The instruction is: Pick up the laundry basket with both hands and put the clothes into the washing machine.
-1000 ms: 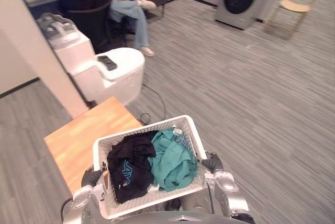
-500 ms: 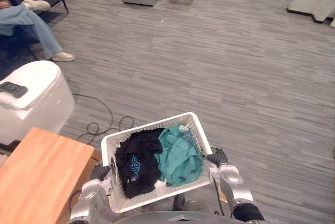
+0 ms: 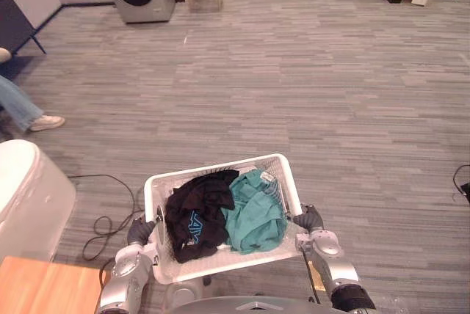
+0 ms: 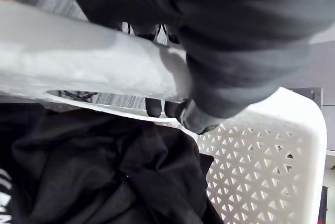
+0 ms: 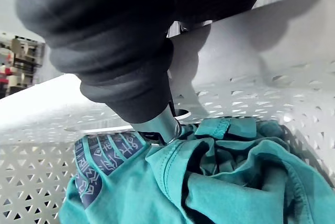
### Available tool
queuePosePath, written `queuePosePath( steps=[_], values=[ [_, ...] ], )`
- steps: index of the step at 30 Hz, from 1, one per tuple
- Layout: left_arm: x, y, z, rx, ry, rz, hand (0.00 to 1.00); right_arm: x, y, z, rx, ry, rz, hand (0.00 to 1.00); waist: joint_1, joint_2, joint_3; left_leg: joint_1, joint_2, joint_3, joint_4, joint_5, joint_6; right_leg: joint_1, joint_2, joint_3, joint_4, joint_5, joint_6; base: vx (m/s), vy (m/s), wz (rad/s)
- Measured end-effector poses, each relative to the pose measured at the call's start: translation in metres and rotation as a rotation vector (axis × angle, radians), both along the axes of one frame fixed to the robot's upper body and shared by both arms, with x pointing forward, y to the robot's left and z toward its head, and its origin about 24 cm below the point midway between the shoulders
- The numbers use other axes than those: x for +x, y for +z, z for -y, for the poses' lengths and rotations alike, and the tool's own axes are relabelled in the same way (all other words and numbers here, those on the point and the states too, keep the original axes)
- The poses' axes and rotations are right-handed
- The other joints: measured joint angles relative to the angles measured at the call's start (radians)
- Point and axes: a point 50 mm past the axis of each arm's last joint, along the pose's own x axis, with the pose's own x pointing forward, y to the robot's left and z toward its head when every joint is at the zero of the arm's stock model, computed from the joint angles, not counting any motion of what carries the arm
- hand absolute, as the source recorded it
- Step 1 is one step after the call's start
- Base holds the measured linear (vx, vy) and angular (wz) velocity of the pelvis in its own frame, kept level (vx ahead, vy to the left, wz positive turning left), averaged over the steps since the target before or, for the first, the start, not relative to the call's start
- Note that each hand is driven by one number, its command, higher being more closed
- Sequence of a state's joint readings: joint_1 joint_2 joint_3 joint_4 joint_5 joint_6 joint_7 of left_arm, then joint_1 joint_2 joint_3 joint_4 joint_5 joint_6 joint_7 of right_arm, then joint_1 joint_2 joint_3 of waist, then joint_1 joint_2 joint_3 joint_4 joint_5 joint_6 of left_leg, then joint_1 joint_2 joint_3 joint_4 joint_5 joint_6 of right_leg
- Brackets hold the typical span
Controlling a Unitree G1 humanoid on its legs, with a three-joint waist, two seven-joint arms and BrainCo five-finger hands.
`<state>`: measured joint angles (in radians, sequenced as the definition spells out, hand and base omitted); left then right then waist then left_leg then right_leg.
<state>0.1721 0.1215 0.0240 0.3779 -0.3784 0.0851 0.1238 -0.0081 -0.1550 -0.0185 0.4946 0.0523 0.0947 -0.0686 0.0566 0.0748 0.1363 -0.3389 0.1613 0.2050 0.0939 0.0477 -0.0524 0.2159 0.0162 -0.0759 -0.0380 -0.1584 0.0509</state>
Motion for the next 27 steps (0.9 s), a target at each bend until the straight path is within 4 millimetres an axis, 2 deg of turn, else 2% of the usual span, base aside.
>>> queuePosePath(
  steps=[1,2,3,4,5,6,7,8,9,10,11,13,14,15,16,17,18,19,20,21,22,23,24,25,26,27],
  values=[
    [-0.002,-0.001,-0.003,0.002,0.012,-0.007,1.0,0.002,0.001,-0.003,0.008,0.002,0.007,1.0,0.001,-0.024,-0.016,0.006,-0.02,0.051,0.048,0.053,0.031,-0.008,-0.052,0.018,0.043,-0.051,0.029,0.62,0.314,-0.52],
    [0.0,0.001,-0.004,0.003,0.018,0.001,1.0,0.002,0.001,-0.005,0.017,-0.001,0.011,1.0,0.001,-0.058,-0.019,0.0,-0.043,0.095,0.12,0.042,0.045,-0.039,-0.108,0.032,0.153,-0.114,0.074,0.61,0.305,-0.5],
    [0.001,0.0,-0.005,0.003,0.02,0.0,1.0,0.002,0.0,-0.006,0.024,-0.008,0.01,1.0,0.001,-0.07,-0.019,0.002,-0.06,0.108,0.153,0.006,0.082,-0.071,-0.134,0.034,0.244,-0.139,0.103,0.62,0.347,-0.37],
    [0.001,-0.001,-0.006,0.001,0.027,-0.009,1.0,-0.001,-0.001,-0.004,0.033,-0.028,0.003,1.0,0.001,-0.082,-0.015,0.032,-0.089,0.133,0.197,-0.058,0.094,-0.153,-0.191,0.035,0.474,-0.143,0.114,0.43,0.268,-0.26],
    [0.0,-0.002,-0.006,-0.001,0.029,-0.018,1.0,-0.003,-0.003,-0.005,0.035,-0.035,-0.005,1.0,0.001,-0.098,-0.011,0.074,-0.122,0.155,0.21,-0.105,0.107,-0.222,-0.235,0.03,0.682,-0.104,0.095,0.66,0.415,-0.02],
    [-0.002,-0.004,-0.007,0.001,0.025,-0.04,1.0,-0.012,-0.009,-0.007,0.047,-0.049,-0.027,1.0,-0.02,-0.116,-0.001,0.17,-0.18,0.148,0.207,-0.16,0.138,-0.297,-0.32,-0.004,0.966,0.055,0.012,0.44,0.267,0.13],
    [-0.003,-0.005,-0.007,0.003,0.022,-0.045,1.0,-0.014,-0.01,-0.007,0.051,-0.055,-0.032,1.0,-0.023,-0.117,0.002,0.191,-0.19,0.145,0.206,-0.169,0.142,-0.31,-0.332,-0.014,1.01,0.068,0.0,0.56,0.301,0.38],
    [-0.003,-0.005,-0.007,0.013,-0.001,-0.052,1.0,-0.022,-0.015,-0.005,0.059,-0.074,-0.056,1.0,-0.033,-0.113,0.017,0.275,-0.211,0.117,0.194,-0.211,0.146,-0.342,-0.341,-0.042,1.159,0.065,-0.009,0.56,0.219,0.41],
    [-0.005,-0.008,-0.005,0.019,-0.027,-0.072,1.0,-0.032,-0.02,-0.003,0.061,-0.088,-0.08,1.0,-0.038,-0.085,0.026,0.364,-0.213,0.084,0.149,-0.241,0.149,-0.4,-0.299,-0.087,1.205,0.008,-0.021,0.56,0.219,0.41],
    [-0.005,-0.008,-0.004,0.021,-0.033,-0.075,1.0,-0.034,-0.02,-0.003,0.061,-0.092,-0.083,1.0,-0.041,-0.084,0.026,0.381,-0.213,0.075,0.137,-0.246,0.151,-0.416,-0.288,-0.098,1.201,-0.005,-0.023,0.65,0.182,0.54],
    [-0.006,-0.009,-0.004,0.031,-0.053,-0.091,1.0,-0.038,-0.022,-0.002,0.07,-0.108,-0.091,1.0,-0.06,-0.078,0.033,0.433,-0.216,0.041,0.089,-0.252,0.151,-0.483,-0.248,-0.14,1.148,-0.047,-0.019,0.54,0.09,0.65],
    [-0.006,-0.012,-0.006,0.044,-0.069,-0.107,1.0,-0.033,-0.013,-0.002,0.099,-0.144,-0.028,1.0,-0.083,-0.079,0.041,0.496,-0.221,0.004,0.034,-0.263,0.137,-0.575,-0.198,-0.187,0.937,-0.067,-0.007,0.62,0.061,0.72],
    [0.0,-0.01,-0.005,0.048,-0.083,-0.096,1.0,-0.027,-0.006,0.001,0.091,-0.14,0.005,1.0,-0.09,-0.081,0.052,0.545,-0.225,-0.023,0.006,-0.276,0.127,-0.608,-0.181,-0.216,0.723,-0.036,-0.01,0.63,-0.015,0.75],
    [0.007,-0.006,-0.001,0.048,-0.101,-0.078,1.0,-0.027,-0.005,0.005,0.097,-0.161,0.009,1.0,-0.091,-0.085,0.053,0.603,-0.229,-0.054,-0.04,-0.285,0.117,-0.609,-0.163,-0.241,0.421,0.068,0.011,0.66,-0.04,0.82],
    [0.01,-0.005,0.0,0.051,-0.113,-0.07,1.0,-0.028,-0.006,0.005,0.101,-0.168,0.006,1.0,-0.092,-0.093,0.05,0.631,-0.237,-0.068,-0.068,-0.287,0.113,-0.607,-0.163,-0.25,0.269,0.123,0.034,0.7,-0.097,0.84],
    [0.015,-0.002,-0.001,0.085,-0.133,-0.053,1.0,-0.026,-0.004,0.005,0.105,-0.174,0.024,1.0,-0.098,-0.117,0.052,0.705,-0.26,-0.09,-0.116,-0.321,0.077,-0.65,-0.188,-0.254,0.152,0.158,0.048,0.57,-0.109,0.6],
    [0.014,-0.002,-0.001,0.093,-0.137,-0.052,1.0,-0.025,-0.001,0.005,0.101,-0.172,0.035,1.0,-0.105,-0.113,0.051,0.735,-0.251,-0.097,-0.116,-0.346,0.064,-0.659,-0.186,-0.246,0.161,0.164,0.037,0.94,-0.187,0.7],
    [0.01,-0.005,0.001,0.103,-0.145,-0.062,1.0,-0.028,-0.001,0.005,0.095,-0.169,0.031,1.0,-0.119,-0.095,0.034,0.781,-0.223,-0.1,-0.076,-0.387,0.02,-0.653,-0.176,-0.23,0.218,0.229,-0.038,0.84,-0.168,0.49],
    [0.009,-0.005,0.004,0.103,-0.15,-0.06,1.0,-0.028,-0.002,0.008,0.087,-0.186,0.027,1.0,-0.123,-0.072,0.034,0.774,-0.19,-0.088,0.012,-0.4,0.002,-0.652,-0.163,-0.213,0.283,0.295,-0.082,0.86,-0.188,0.49],
    [0.009,-0.006,0.007,0.1,-0.154,-0.061,1.0,-0.029,-0.002,0.01,0.084,-0.194,0.028,1.0,-0.124,-0.057,0.027,0.745,-0.167,-0.087,0.111,-0.402,-0.002,-0.648,-0.15,-0.203,0.314,0.319,-0.108,0.68,-0.226,0.48],
    [0.011,-0.006,0.015,0.082,-0.16,-0.056,1.0,-0.031,-0.001,0.017,0.076,-0.215,0.028,1.0,-0.138,-0.002,0.032,0.643,-0.09,-0.081,0.392,-0.374,-0.027,-0.607,-0.123,-0.232,0.349,0.306,-0.119,0.81,-0.309,0.49],
    [0.011,-0.007,0.023,0.065,-0.167,-0.058,1.0,-0.033,0.0,0.026,0.059,-0.235,0.026,1.0,-0.141,0.063,0.043,0.503,0.025,-0.055,0.712,-0.182,-0.042,-0.541,-0.067,-0.265,0.35,0.237,-0.124,0.8,-0.313,0.34],
    [0.009,-0.009,0.025,0.059,-0.168,-0.067,1.0,-0.035,-0.001,0.027,0.059,-0.238,0.019,1.0,-0.134,0.079,0.048,0.438,0.084,-0.041,0.857,-0.015,-0.05,-0.506,-0.039,-0.265,0.345,0.21,-0.121,0.79,-0.261,-0.23],
    [0.003,-0.013,0.026,0.054,-0.173,-0.096,1.0,-0.036,-0.001,0.028,0.061,-0.241,0.014,1.0,-0.109,0.095,0.076,0.347,0.178,-0.003,1.114,0.015,-0.01,-0.409,0.008,-0.254,0.331,0.163,-0.137,0.92,-0.263,-0.51],
    [0.004,-0.012,0.027,0.051,-0.17,-0.086,1.0,-0.04,-0.004,0.03,0.065,-0.254,-0.004,1.0,-0.096,0.073,0.104,0.274,0.207,0.021,1.257,-0.039,0.059,-0.303,0.021,-0.234,0.314,0.109,-0.147,0.9,-0.241,-0.48],
    [0.008,-0.009,0.027,0.056,-0.179,-0.064,1.0,-0.043,-0.005,0.031,0.075,-0.265,-0.01,1.0,-0.091,0.057,0.109,0.234,0.194,0.023,1.267,-0.068,0.07,-0.261,0.012,-0.233,0.301,0.091,-0.148,0.72,-0.181,-0.25]
  ],
)
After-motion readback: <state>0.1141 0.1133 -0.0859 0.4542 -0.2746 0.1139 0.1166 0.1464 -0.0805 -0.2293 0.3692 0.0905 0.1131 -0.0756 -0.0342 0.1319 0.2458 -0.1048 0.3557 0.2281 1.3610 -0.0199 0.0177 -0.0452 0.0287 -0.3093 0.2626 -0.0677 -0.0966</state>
